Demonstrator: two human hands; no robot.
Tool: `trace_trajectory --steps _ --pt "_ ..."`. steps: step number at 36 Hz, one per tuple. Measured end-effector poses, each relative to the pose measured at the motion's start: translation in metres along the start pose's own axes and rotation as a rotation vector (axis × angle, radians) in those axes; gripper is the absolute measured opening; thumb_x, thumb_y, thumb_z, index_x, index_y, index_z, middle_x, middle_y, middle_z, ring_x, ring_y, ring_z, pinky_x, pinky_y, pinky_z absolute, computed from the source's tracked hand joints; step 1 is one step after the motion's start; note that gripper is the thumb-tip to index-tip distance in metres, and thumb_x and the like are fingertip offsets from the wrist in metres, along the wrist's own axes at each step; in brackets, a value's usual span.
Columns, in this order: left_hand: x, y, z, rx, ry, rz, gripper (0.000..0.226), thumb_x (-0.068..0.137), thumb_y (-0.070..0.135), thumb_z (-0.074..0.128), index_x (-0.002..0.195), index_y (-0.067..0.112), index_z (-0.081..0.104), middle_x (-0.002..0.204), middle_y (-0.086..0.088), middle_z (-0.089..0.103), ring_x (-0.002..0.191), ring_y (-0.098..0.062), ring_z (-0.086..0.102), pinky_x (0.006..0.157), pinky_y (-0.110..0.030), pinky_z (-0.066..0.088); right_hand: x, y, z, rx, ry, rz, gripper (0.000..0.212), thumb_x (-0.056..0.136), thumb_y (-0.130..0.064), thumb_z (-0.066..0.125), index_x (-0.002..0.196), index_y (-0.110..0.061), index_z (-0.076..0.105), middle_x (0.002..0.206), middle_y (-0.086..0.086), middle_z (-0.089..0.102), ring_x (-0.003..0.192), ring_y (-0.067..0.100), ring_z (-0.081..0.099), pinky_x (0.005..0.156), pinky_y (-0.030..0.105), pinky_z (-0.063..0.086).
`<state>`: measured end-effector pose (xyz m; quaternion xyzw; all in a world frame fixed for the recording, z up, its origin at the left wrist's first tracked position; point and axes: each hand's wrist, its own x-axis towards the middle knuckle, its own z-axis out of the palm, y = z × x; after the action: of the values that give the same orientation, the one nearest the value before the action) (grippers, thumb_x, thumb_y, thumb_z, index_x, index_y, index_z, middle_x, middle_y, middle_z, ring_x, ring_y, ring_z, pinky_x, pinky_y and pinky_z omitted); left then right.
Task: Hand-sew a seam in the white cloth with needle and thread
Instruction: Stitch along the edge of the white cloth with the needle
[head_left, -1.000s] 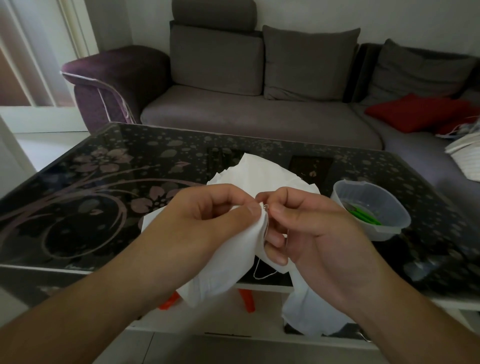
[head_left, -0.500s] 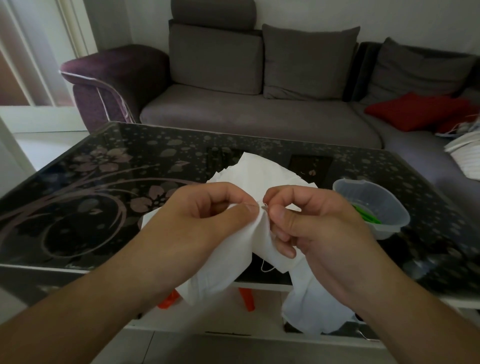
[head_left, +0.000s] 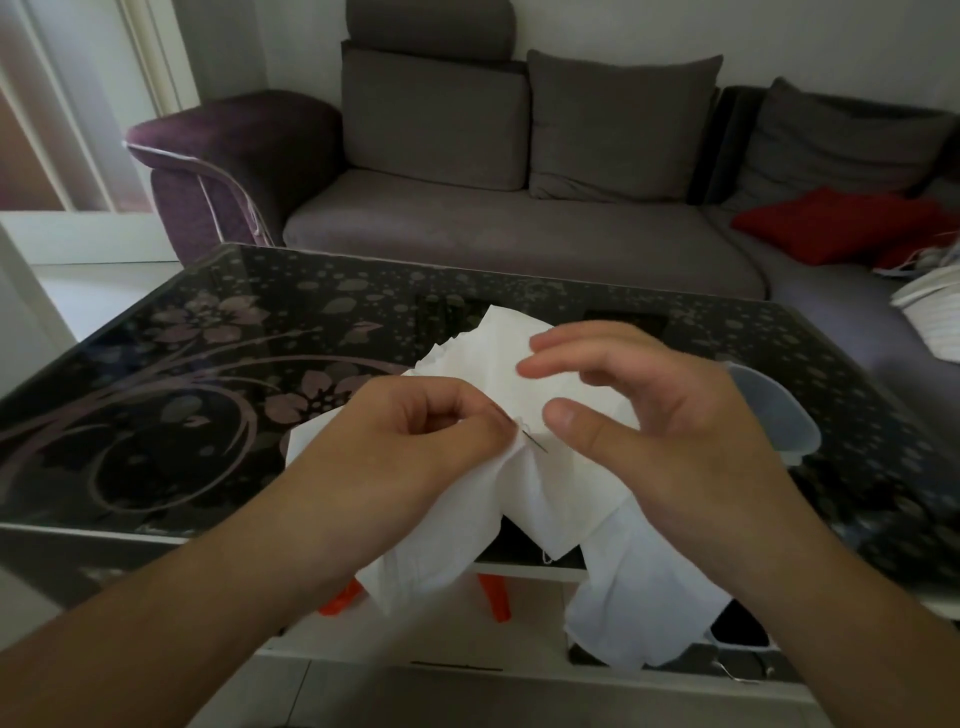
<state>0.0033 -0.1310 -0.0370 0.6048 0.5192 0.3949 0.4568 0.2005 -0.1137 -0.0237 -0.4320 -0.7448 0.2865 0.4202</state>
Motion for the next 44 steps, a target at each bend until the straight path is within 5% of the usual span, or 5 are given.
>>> trace_trajectory --steps 5,13,21,33,44 --pt "-0.001 0.001 -0.001 0.011 -0.028 0.027 0.021 0.091 0.040 0.066 0.089 0.027 0.083 0.093 -0.006 0.077 0.097 -0.027 0.071 0.093 -0.054 0.057 0.000 0.001 0.014 0.082 -0.049 -0.051 0.022 0.085 -0.007 0.079 0.096 -0.026 0.080 0.102 -0.010 0.076 0.111 0.016 0.068 0.100 0.044 0.052" --pt "-0.001 -0.002 0.000 0.018 -0.059 0.020 0.018 0.093 0.036 0.067 0.091 0.028 0.083 0.093 0.002 0.079 0.093 -0.017 0.074 0.094 -0.049 0.061 -0.003 0.005 0.017 0.241 -0.008 -0.034 0.019 0.081 0.008 0.076 0.082 -0.011 0.077 0.086 0.000 0.075 0.092 0.025 0.070 0.087 0.049 0.057" --pt "-0.001 0.000 0.003 0.028 -0.035 0.021 0.017 0.090 0.040 0.066 0.086 0.033 0.081 0.091 0.014 0.077 0.089 -0.002 0.070 0.081 -0.027 0.054 -0.004 0.000 0.015 0.460 0.083 0.030 0.020 0.087 0.010 0.064 0.086 -0.008 0.073 0.087 -0.001 0.074 0.087 0.009 0.069 0.083 0.018 0.053" --pt "0.001 -0.004 0.001 0.140 -0.015 -0.013 0.015 0.093 0.038 0.067 0.086 0.034 0.079 0.091 0.014 0.077 0.088 -0.003 0.071 0.089 -0.037 0.062 0.000 -0.002 0.001 0.554 0.161 0.067 0.011 0.096 -0.006 0.061 0.090 -0.007 0.070 0.087 0.004 0.075 0.095 0.028 0.072 0.098 0.045 0.056" --pt "0.001 -0.004 -0.005 0.159 0.010 0.010 0.015 0.095 0.037 0.067 0.087 0.033 0.079 0.091 0.014 0.078 0.089 -0.007 0.073 0.088 -0.037 0.062 0.005 -0.005 -0.017 0.712 0.066 0.151 0.017 0.105 -0.006 0.045 0.095 -0.007 0.059 0.082 0.008 0.051 0.051 0.017 0.037 0.046 0.029 0.035"
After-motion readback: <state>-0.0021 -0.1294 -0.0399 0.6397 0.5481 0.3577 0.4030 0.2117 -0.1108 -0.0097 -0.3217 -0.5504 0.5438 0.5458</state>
